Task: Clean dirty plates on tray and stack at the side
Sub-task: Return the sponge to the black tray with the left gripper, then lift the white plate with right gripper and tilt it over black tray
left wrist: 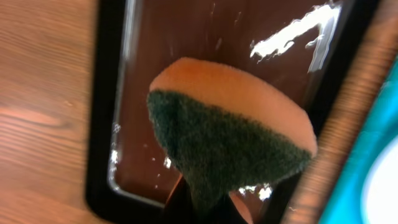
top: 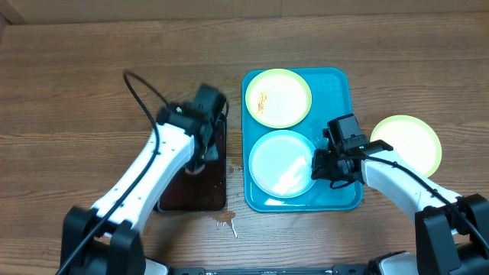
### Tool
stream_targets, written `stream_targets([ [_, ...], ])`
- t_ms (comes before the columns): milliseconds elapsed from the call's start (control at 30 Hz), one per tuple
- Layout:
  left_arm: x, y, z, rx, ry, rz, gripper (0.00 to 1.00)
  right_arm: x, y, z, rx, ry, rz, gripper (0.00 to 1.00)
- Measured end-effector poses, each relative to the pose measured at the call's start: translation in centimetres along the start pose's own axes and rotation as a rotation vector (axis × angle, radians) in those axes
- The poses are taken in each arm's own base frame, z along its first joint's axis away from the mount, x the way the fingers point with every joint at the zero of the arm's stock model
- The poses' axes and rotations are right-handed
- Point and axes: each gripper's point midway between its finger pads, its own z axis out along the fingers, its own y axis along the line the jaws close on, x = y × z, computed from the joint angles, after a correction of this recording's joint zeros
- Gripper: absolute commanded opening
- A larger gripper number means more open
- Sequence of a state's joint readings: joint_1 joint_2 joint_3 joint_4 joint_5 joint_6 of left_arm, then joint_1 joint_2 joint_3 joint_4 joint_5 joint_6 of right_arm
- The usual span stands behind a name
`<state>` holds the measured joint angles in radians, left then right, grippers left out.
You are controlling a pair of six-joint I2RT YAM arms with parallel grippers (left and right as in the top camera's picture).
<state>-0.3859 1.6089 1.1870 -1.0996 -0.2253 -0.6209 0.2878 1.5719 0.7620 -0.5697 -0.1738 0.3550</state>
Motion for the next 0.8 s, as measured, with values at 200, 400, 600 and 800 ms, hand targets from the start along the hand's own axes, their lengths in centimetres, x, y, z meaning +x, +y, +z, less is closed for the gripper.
stream_targets([
  [200,1.9,1.4,4.2,-0.009,0.070,-0.036,0.43,0.1,0.0,0.0,0.003,0.003,0.002,0.04],
  [400,1.4,2.4,4.5,0.027,0.104,-0.092,0.50,0.9,-0.8,-0.9,0.059,0.062,0.015,0.04],
  [600,0.3,3.6,2.9,0.084,0.157,-0.139,0.50,-0.8,-0.3,-5.1,0.128,0.041,-0.006,0.04],
  [800,-3.0,5.7,-2.7,0.143,0.079,-0.175,0.85,-5.1,4.7,-11.0,0.154,-0.132,-0.160,0.04],
])
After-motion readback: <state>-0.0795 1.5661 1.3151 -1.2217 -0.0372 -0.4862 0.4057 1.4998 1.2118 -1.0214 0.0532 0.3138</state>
